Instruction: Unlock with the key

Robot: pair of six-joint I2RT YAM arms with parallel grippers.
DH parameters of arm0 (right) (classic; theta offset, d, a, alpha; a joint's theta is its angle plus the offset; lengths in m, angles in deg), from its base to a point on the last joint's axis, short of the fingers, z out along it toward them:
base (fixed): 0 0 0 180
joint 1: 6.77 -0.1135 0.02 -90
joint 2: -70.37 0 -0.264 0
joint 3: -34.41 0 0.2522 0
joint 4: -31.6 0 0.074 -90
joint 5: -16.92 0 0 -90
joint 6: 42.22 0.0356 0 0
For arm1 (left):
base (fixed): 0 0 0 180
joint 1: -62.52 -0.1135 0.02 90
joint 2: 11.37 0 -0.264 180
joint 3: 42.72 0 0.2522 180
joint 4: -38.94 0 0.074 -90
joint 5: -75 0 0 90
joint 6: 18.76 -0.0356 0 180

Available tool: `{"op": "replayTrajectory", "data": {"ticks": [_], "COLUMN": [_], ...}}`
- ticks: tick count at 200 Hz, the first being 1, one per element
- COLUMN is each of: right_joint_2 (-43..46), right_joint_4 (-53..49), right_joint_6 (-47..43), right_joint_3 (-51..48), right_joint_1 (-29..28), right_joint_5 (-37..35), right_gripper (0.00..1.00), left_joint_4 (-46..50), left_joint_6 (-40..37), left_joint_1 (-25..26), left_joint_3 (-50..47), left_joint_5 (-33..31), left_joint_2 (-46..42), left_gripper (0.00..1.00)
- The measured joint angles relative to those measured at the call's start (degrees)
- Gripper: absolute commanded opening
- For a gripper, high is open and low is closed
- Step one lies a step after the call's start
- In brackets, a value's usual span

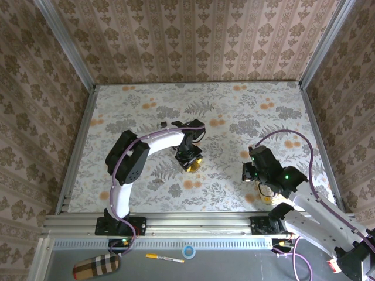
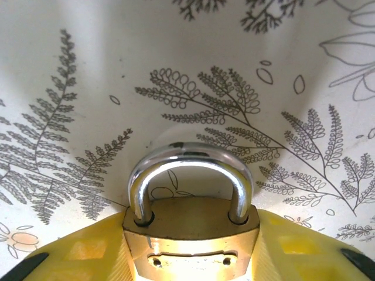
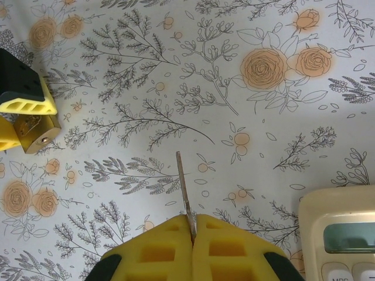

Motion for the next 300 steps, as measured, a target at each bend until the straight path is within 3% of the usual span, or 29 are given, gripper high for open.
{"op": "replayTrajectory", "data": {"ticks": [34,61,125,168,236,300], "right_joint_2": [0.0,-0.2,-0.4,-4.5,-15.2,-19.3], "right_joint_4": [2.0,6.0,19.4,27.8,36.2,40.1], "right_joint_6": [0.5,1.6,1.5,1.1,-1.2,-1.6], "right_joint_3": [-0.3,-1.6,-2.6,-3.1,-3.4,-3.4], "right_joint_1": [0.0,-0.2,-10.2,-12.6,-16.0,-16.9], "right_joint_5": [1.7,4.8,7.3,8.3,8.6,8.5], "right_gripper": [0.0,0.0,0.0,0.0,0.0,0.0], "left_joint_4": [-5.1,-16.2,-39.8,-55.5,-68.1,-71.9], "left_joint_6": [0.0,1.2,2.3,6.4,13.7,17.3], "left_joint_1": [0.0,0.0,0.0,-0.7,-0.7,0.4], "left_joint_3": [-4.7,-14.6,-30.2,-41.2,-49.2,-50.9], "left_joint_5": [-0.1,-0.1,-0.3,-0.3,-0.6,-1.9], "left_joint_2": [-3.5,-10.3,-25.7,-33.5,-36.2,-36.6], "left_gripper": [0.26,0.17,0.05,0.0,0.0,0.0]}}
